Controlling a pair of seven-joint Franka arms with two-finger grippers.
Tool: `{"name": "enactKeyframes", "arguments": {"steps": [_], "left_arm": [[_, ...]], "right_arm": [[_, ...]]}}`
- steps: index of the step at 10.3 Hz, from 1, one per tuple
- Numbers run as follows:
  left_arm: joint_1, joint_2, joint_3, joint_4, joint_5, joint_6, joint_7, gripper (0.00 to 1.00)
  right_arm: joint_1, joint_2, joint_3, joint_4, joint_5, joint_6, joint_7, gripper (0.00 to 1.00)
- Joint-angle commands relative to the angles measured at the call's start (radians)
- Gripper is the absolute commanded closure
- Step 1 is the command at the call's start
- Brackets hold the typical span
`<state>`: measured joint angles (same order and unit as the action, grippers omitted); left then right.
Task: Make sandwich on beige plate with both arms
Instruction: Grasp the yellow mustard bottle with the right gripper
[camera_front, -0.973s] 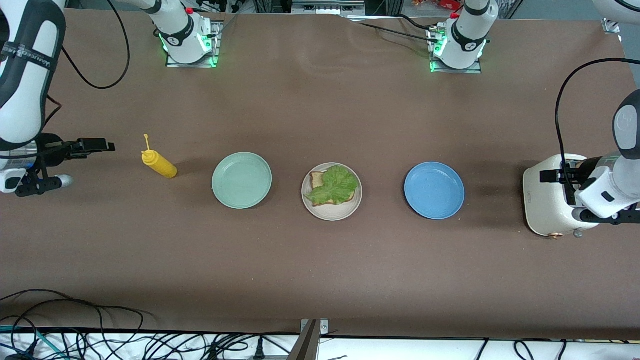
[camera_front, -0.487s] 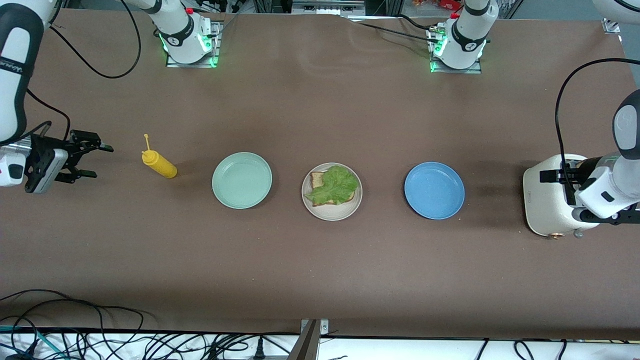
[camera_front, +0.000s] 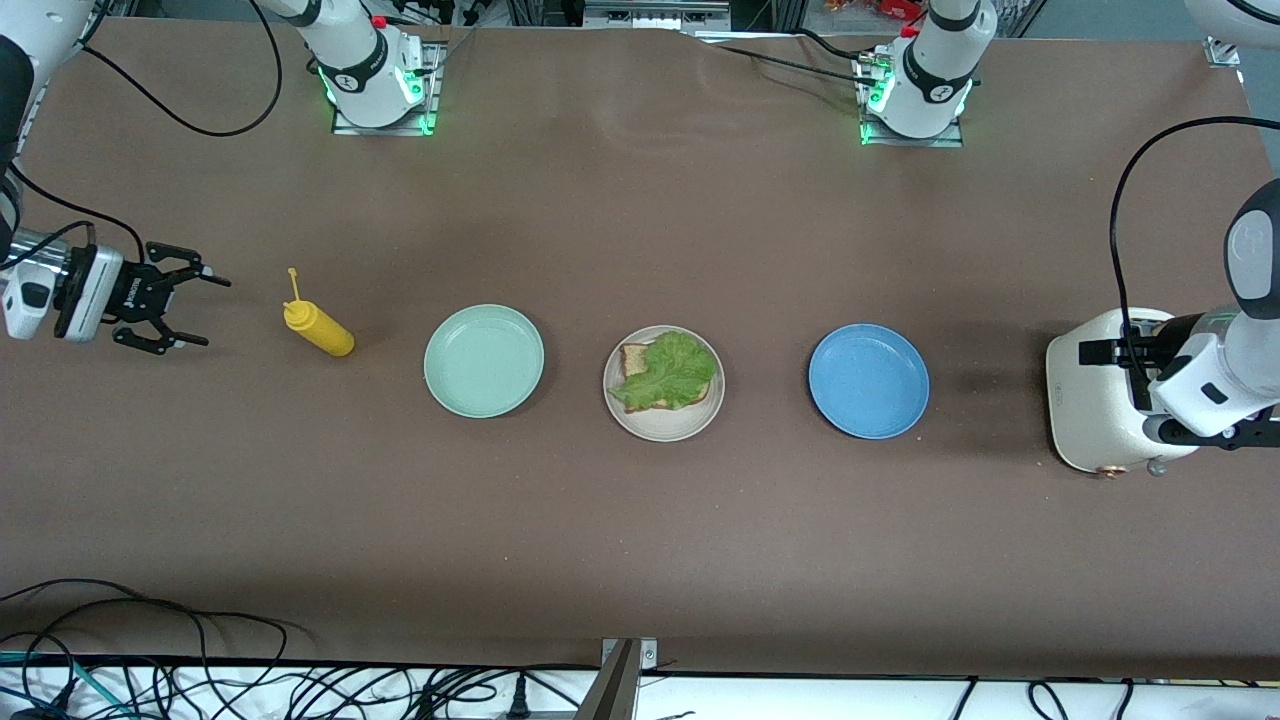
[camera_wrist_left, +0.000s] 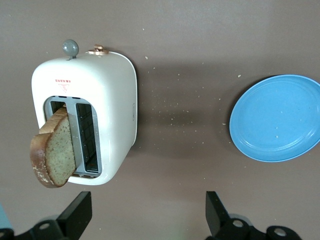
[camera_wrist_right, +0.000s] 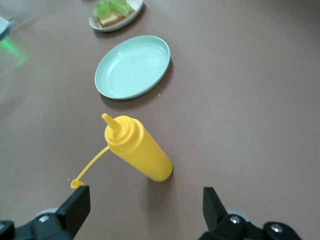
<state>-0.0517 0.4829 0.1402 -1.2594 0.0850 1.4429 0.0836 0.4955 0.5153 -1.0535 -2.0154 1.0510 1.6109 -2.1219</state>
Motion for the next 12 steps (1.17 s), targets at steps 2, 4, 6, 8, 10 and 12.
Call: {"name": "enactKeyframes", "arguments": {"steps": [2,4,6,8,10,12], "left_arm": [[-0.007,-0.013,-0.004,-0.014,0.039,-0.006,-0.002,0.0],[-0.007,-0.013,-0.002,-0.014,0.038,-0.007,-0.004,0.0],[-0.007,-0.013,-0.004,-0.014,0.039,-0.007,-0.004,0.0],[-0.007,-0.013,-0.004,-0.014,0.038,-0.007,-0.004,0.0],[-0.007,-0.013,-0.004,-0.014,0.038,-0.007,-0.004,0.0],[-0.007,-0.013,-0.004,-0.014,0.038,-0.007,-0.004,0.0]], "right_arm": [[-0.005,-0.006,0.006,-0.156,0.153,0.007,-0.218,0.0],[-0.006,0.015,0.009,-0.175,0.191,0.007,-0.266,0.0],[-0.047,0.069,0.079,-0.193,0.294,-0.008,-0.352,0.0],[-0.138,0.136,0.182,-0.186,0.39,-0.049,-0.413,0.0],[-0.173,0.158,0.221,-0.178,0.42,-0.055,-0.434,0.0],[-0.173,0.164,0.225,-0.166,0.422,-0.054,-0.434,0.0]]}}
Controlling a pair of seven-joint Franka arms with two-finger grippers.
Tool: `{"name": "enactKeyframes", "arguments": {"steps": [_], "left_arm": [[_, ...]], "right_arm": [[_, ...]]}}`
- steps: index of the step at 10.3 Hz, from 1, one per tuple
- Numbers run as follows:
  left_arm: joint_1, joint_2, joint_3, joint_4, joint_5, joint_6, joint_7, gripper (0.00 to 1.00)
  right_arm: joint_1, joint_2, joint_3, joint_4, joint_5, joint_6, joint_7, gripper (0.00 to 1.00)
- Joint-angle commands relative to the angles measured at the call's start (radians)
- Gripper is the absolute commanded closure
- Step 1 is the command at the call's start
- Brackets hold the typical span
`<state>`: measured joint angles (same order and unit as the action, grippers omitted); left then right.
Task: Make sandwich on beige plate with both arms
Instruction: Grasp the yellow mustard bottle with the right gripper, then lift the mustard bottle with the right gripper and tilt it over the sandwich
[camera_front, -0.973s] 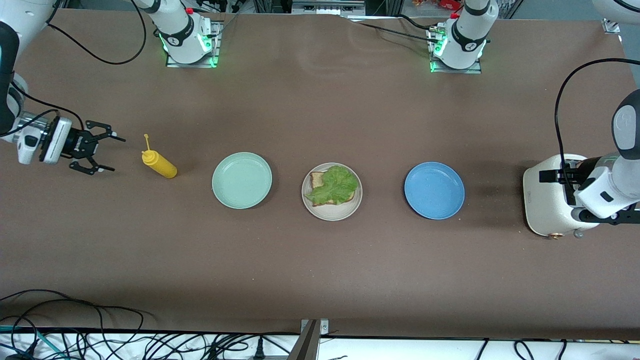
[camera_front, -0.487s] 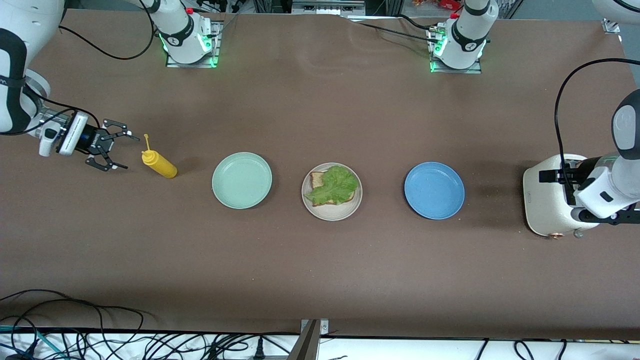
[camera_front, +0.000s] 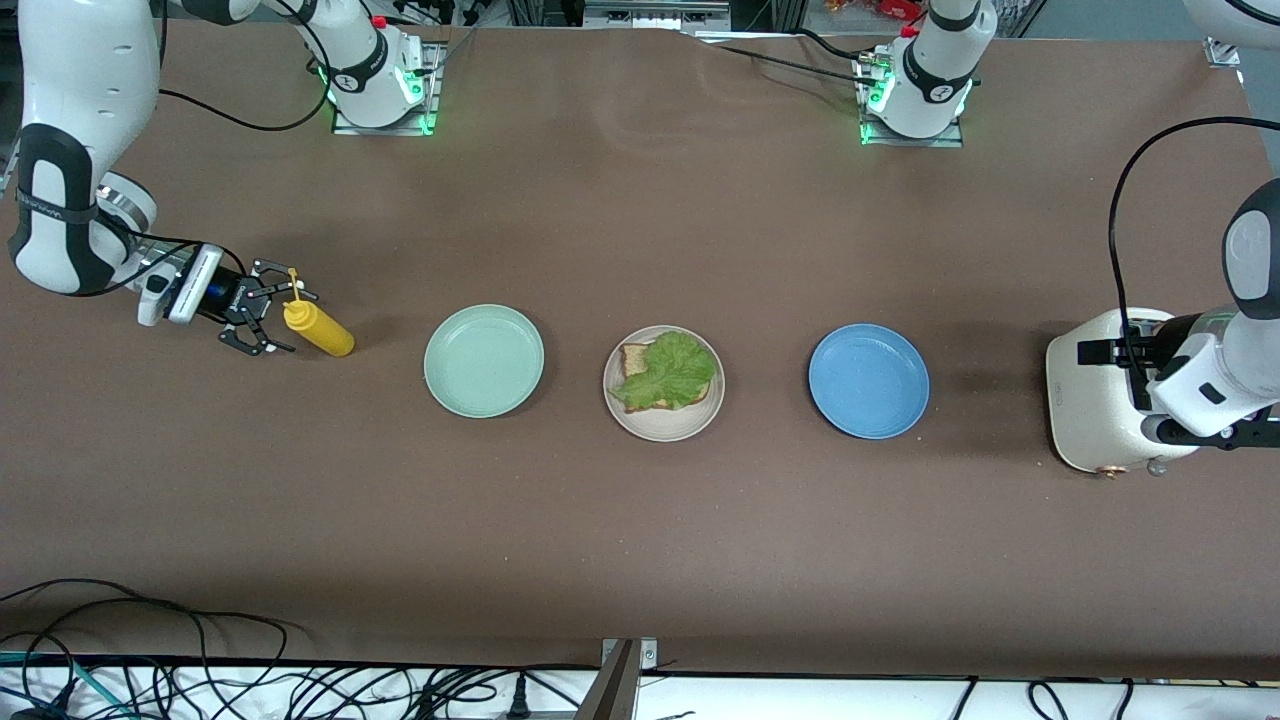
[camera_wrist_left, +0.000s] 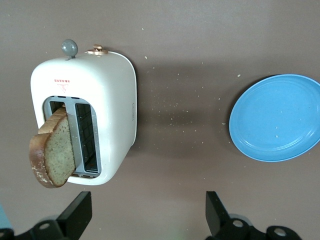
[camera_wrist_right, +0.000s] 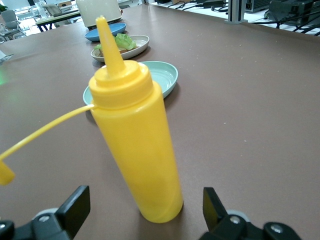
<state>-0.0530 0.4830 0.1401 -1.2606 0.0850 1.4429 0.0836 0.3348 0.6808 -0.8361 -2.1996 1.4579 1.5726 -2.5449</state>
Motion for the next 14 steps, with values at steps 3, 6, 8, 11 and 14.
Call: {"name": "enactKeyframes", "arguments": {"steps": [3,6,8,11,14], "left_arm": [[-0.005,-0.012,-0.005,-0.013,0.039,-0.007,-0.004,0.0],[-0.005,-0.012,-0.004,-0.013,0.038,-0.007,-0.004,0.0],[-0.005,-0.012,-0.005,-0.013,0.038,-0.007,-0.004,0.0],[-0.005,-0.012,-0.005,-0.013,0.038,-0.007,-0.004,0.0],[-0.007,-0.012,-0.007,-0.013,0.038,-0.007,-0.004,0.0]], "right_arm": [[-0.011,0.009,0.046,0.024,0.068,-0.016,-0.011,0.0],[-0.004,0.011,0.063,0.023,0.096,-0.003,-0.009,0.0],[0.001,0.008,0.068,0.026,0.096,-0.002,-0.011,0.35],[0.01,0.008,0.068,0.038,0.096,0.016,-0.009,0.93],[0.096,-0.015,0.034,0.08,0.091,0.087,0.079,1.0]]}}
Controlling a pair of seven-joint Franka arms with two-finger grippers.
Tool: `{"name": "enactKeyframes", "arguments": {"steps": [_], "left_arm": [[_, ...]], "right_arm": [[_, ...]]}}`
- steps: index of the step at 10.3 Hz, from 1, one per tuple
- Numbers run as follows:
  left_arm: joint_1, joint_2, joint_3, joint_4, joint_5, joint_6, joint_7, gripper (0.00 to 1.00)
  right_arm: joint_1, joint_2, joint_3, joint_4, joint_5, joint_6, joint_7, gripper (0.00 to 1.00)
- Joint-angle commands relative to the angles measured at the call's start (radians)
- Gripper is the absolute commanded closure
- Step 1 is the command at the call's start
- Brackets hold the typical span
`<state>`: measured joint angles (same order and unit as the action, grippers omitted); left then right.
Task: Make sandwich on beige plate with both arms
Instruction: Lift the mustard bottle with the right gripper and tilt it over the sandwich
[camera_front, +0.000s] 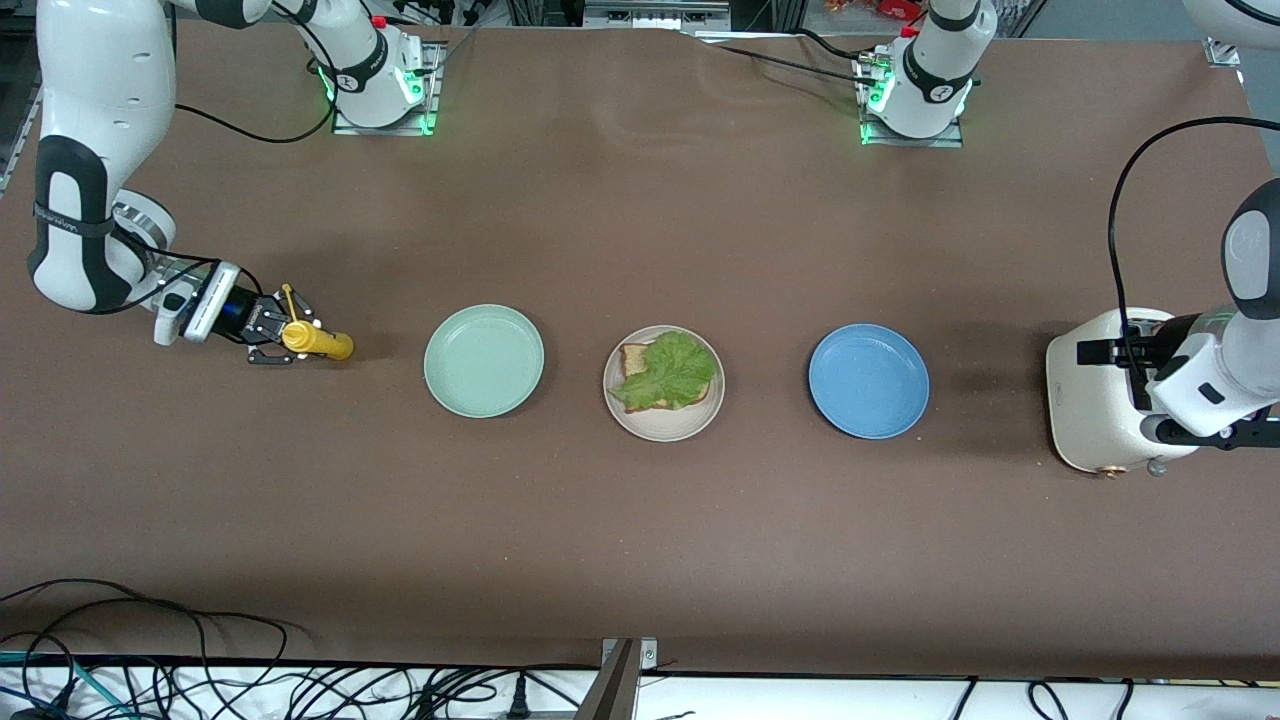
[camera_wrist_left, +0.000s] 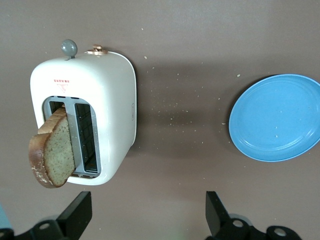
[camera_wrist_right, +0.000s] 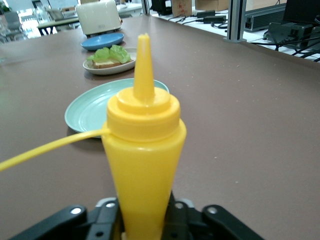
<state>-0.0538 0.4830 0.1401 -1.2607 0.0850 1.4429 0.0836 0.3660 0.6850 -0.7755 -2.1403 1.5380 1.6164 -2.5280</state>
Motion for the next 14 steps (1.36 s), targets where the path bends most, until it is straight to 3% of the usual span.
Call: {"name": "enactKeyframes", "arguments": {"steps": [1,3,6,8,11,14], "left_arm": [[-0.004,-0.012,-0.005,-0.014,0.038,-0.007,-0.004,0.0],[-0.004,-0.012,-0.007,-0.014,0.038,-0.007,-0.004,0.0],[-0.004,-0.012,-0.007,-0.016,0.038,-0.007,-0.005,0.0],[-0.006,-0.012,-0.007,-0.016,0.038,-0.007,-0.004,0.0],[-0.006,-0.012,-0.007,-0.016,0.038,-0.007,-0.005,0.0],[-0.006,-0.012,-0.007,-0.016,0.038,-0.007,-0.005,0.0]], "right_arm": [[0.155,-0.027,-0.089,0.042,-0.001,0.09,0.145,1.0],[0.409,-0.019,-0.268,0.118,-0.074,0.202,0.336,1.0],[0.737,-0.013,-0.448,0.183,-0.238,0.37,0.672,1.0],[0.841,-0.013,-0.468,0.299,-0.445,0.385,0.934,1.0],[0.947,-0.007,-0.452,0.488,-0.779,0.378,1.321,1.0],[1.007,0.045,-0.348,0.545,-1.017,0.382,1.573,1.0]]}}
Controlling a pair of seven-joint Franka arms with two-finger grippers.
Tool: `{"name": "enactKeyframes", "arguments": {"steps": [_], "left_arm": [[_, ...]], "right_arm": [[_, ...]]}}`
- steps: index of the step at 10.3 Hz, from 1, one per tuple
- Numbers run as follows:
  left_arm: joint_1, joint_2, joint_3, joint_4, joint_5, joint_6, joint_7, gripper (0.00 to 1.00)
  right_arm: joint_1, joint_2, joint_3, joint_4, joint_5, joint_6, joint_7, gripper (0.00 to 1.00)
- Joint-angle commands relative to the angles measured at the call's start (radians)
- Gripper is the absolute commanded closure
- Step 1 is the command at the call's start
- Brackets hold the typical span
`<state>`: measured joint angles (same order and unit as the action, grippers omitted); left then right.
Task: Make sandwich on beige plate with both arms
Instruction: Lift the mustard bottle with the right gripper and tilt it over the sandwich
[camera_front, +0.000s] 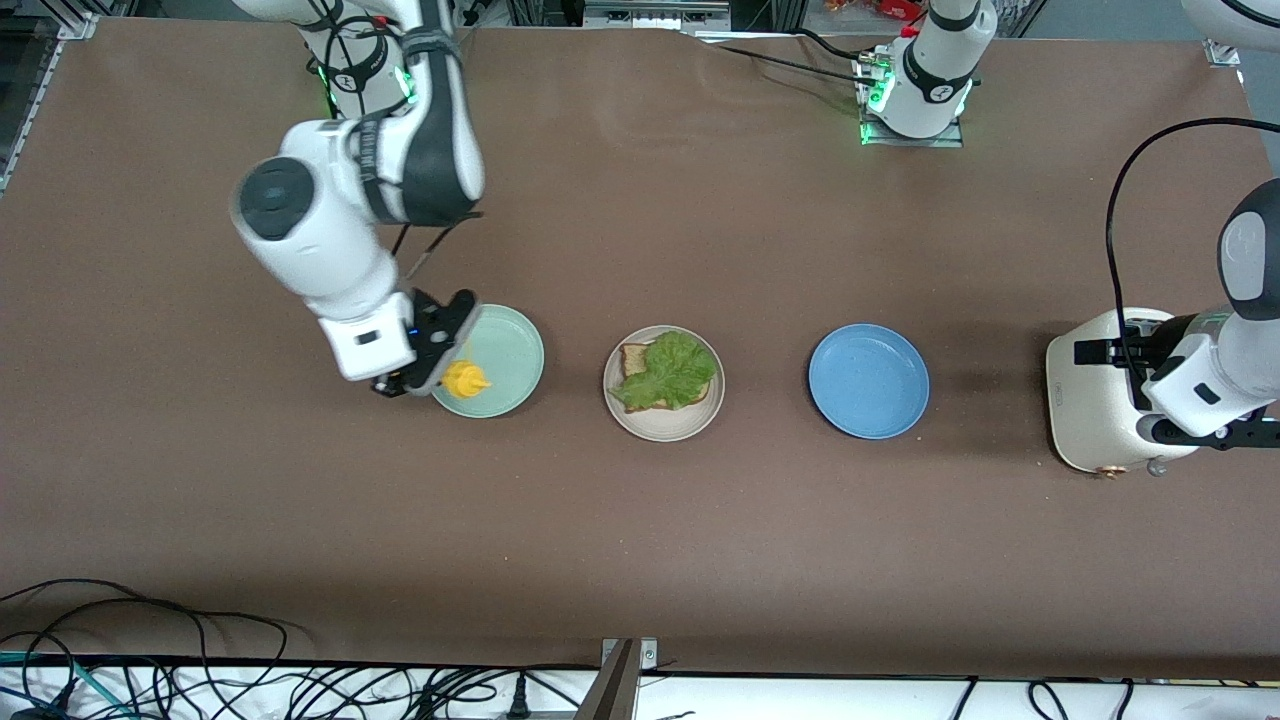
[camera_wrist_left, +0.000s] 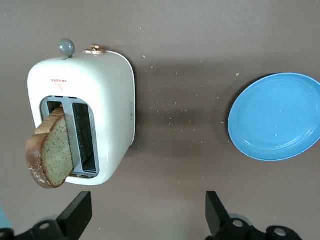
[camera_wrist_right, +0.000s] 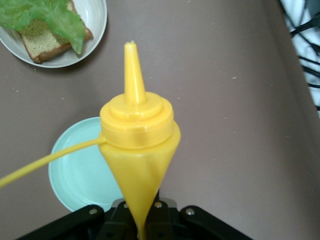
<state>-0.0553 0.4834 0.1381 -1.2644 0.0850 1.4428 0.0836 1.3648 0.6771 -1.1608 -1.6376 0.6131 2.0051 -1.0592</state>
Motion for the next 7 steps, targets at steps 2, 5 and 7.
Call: {"name": "enactKeyframes", "arguments": {"steps": [2,5,7], "left_arm": [[-0.005,-0.012,-0.005,-0.012,0.038,-0.007,-0.005,0.0],[-0.005,-0.012,-0.005,-0.012,0.038,-0.007,-0.005,0.0],[-0.005,-0.012,-0.005,-0.012,0.038,-0.007,-0.005,0.0]], "right_arm": [[0.007,0.123,0.122,0.123,-0.211,-0.006,0.298,1.0],[0.049,0.17,0.211,0.148,-0.417,-0.025,0.48,1.0],[0.073,0.205,0.294,0.15,-0.563,-0.026,0.664,1.0]]}}
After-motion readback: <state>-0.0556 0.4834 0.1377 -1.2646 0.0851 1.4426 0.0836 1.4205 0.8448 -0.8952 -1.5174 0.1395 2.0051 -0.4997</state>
